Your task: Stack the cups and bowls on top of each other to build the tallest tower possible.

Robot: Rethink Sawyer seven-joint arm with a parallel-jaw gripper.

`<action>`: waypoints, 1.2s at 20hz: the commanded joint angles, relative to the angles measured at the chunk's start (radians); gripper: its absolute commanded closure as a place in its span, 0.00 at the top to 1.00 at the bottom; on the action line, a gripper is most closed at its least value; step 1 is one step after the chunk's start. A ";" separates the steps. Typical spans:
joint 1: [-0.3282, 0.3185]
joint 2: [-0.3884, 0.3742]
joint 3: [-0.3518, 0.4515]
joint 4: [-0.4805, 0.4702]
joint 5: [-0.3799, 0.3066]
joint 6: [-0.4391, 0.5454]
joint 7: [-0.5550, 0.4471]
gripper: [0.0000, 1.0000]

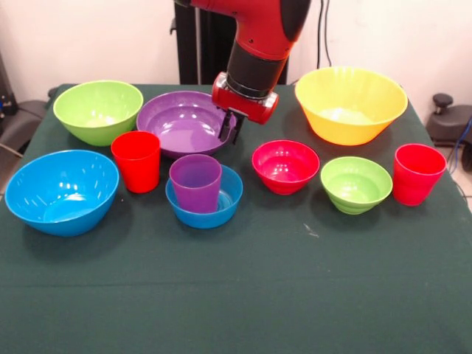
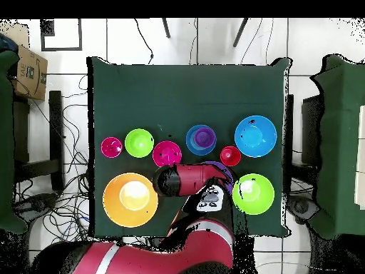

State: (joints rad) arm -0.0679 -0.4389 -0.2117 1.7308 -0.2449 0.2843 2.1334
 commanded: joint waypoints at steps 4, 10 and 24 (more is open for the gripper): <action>0.024 -0.137 0.045 -0.019 0.056 0.268 0.045 0.00; 0.037 -0.248 0.032 -0.044 0.049 0.510 -0.008 0.00; 0.022 -0.286 0.066 -0.068 0.018 0.633 0.014 0.00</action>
State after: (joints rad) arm -0.0535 -0.7212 -0.2310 1.7136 -0.2372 0.8417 2.1334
